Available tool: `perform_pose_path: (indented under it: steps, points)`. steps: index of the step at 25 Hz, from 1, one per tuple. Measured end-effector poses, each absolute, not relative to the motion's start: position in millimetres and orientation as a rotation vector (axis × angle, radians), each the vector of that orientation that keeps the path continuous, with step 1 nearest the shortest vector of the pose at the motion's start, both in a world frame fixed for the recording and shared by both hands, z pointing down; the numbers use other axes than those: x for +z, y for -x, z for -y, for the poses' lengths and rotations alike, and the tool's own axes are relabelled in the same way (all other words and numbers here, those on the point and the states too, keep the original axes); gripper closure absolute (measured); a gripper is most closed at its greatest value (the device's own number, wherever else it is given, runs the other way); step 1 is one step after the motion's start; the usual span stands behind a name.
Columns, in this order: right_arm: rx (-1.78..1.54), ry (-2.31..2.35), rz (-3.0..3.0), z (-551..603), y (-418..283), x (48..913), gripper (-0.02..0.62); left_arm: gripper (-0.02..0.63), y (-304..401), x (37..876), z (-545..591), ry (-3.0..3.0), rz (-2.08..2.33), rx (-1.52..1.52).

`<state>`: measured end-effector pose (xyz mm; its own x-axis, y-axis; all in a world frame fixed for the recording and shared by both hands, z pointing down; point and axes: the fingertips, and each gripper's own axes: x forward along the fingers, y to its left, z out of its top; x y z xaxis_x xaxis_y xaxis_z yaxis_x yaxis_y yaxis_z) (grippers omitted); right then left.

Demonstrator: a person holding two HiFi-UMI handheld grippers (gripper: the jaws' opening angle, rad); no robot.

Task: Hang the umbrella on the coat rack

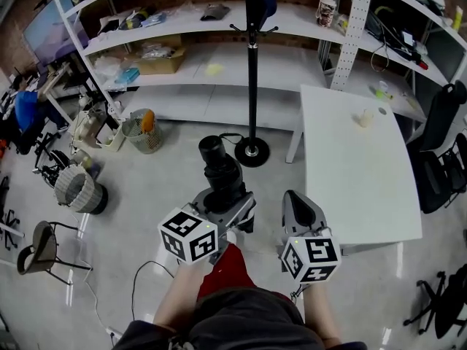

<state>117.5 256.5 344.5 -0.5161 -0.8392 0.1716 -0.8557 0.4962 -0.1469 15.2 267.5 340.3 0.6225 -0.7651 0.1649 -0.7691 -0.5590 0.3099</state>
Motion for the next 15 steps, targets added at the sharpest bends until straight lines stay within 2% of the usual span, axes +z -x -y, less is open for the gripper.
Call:
perform_pose_path:
  steps: [15]
  points:
    - [0.336,-1.542,2.602,-109,-32,340,0.577,0.404,61,339,-118,-2.544,1.152,0.101]
